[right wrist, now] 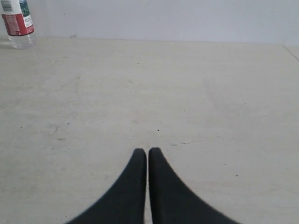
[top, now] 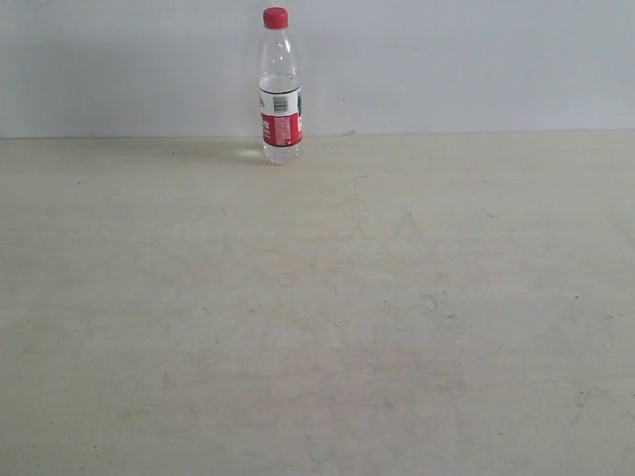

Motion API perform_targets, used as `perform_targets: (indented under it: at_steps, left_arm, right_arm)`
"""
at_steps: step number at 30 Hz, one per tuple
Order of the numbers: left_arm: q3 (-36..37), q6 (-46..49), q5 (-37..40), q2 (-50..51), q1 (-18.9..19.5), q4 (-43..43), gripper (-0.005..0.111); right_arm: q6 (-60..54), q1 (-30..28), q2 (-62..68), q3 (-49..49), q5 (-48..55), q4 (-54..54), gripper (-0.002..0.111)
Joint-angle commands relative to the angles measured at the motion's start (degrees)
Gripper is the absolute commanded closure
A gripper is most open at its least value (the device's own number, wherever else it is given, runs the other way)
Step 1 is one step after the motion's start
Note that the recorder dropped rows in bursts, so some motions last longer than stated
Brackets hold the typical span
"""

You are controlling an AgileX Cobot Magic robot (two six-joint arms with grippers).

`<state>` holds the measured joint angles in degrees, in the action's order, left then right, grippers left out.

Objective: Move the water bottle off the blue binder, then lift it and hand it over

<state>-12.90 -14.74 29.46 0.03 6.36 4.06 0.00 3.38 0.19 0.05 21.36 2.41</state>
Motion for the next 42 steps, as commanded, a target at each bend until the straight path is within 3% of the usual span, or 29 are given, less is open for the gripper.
perform_targets:
  at_steps: [1,3,6,12,17,21,42]
  left_arm:
    - [9.35,-13.03,-0.01,-0.03,-0.21,5.44,0.102]
    - [12.44,-11.83,-1.12,-0.03,-0.21,1.52,0.102]
    - [12.57,-6.52,-4.57,-0.03,-0.21,1.69,0.102]
    - [12.9,-5.07,-5.83,-0.03,-0.35,1.69,0.102]
    - [12.9,-4.93,-13.28,-0.03,-3.97,1.69,0.102]
    - [12.9,-4.93,-13.26,-0.03,-5.72,1.69,0.102]
    - [12.9,-4.93,-13.01,-0.03,-5.7,1.69,0.102]
  right_arm:
    - [-0.5,0.03,-0.19,-0.05,-0.74,-0.12,0.109]
    - [-0.41,0.03,-0.19,-0.05,-0.74,-0.12,0.109]
    - [-0.41,0.03,-0.19,-0.05,-0.74,-0.12,0.109]
    - [-0.41,0.03,-0.19,-0.05,-0.74,-0.12,0.109]
    - [-0.41,0.03,-0.19,-0.05,-0.74,-0.12,0.109]
    - [-0.41,0.03,-0.19,-0.05,-0.74,-0.12,0.109]
    - [0.0,0.03,-0.19,-0.05,-0.74,-0.35,0.109]
